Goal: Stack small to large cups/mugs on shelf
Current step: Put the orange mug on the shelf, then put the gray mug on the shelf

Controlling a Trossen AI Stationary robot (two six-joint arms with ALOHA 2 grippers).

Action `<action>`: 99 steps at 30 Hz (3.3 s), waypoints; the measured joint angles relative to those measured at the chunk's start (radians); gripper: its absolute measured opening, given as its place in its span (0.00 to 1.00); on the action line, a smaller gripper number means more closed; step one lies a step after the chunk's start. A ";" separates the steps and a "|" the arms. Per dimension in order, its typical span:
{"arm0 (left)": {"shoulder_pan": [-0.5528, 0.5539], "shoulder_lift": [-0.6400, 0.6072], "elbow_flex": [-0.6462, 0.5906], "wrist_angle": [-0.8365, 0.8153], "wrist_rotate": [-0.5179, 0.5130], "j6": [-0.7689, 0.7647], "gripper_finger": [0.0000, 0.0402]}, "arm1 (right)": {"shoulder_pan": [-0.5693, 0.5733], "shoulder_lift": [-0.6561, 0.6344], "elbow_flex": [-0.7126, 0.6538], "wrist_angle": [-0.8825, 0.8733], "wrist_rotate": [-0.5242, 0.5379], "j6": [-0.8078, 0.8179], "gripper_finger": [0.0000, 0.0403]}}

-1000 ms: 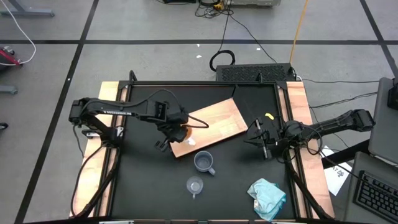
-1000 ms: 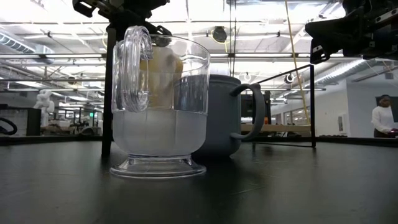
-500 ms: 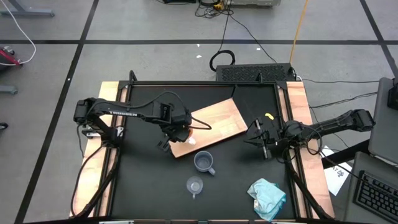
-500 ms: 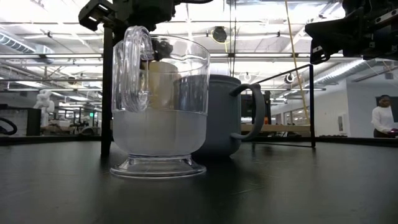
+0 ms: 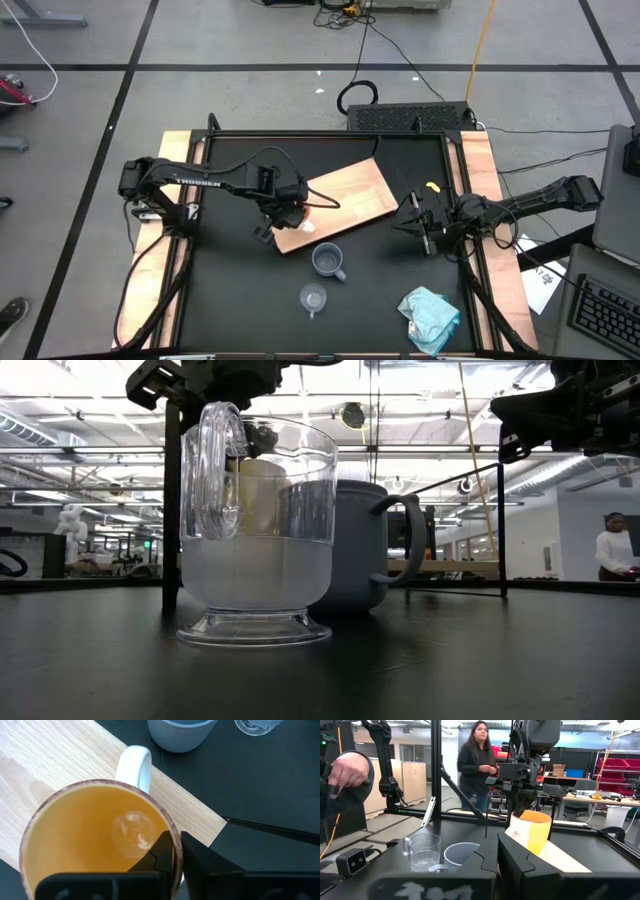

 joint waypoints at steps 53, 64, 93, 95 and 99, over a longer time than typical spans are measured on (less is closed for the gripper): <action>0.000 0.000 -0.001 0.018 -0.010 -0.185 0.22 | 0.000 0.000 0.000 -0.003 0.000 0.001 0.00; 0.003 0.000 -0.001 0.010 -0.001 -0.246 0.22 | 0.000 0.000 0.000 -0.003 0.000 0.004 0.00; 0.005 0.000 -0.001 0.044 0.026 -0.294 0.45 | 0.000 0.000 0.000 -0.003 0.000 0.004 0.00; 0.005 0.000 -0.001 0.044 0.026 -0.290 0.50 | 0.000 0.000 0.000 -0.003 0.000 0.004 0.00; 0.005 0.000 -0.001 0.045 0.026 -0.283 0.56 | 0.000 0.000 0.000 -0.003 0.000 0.004 0.00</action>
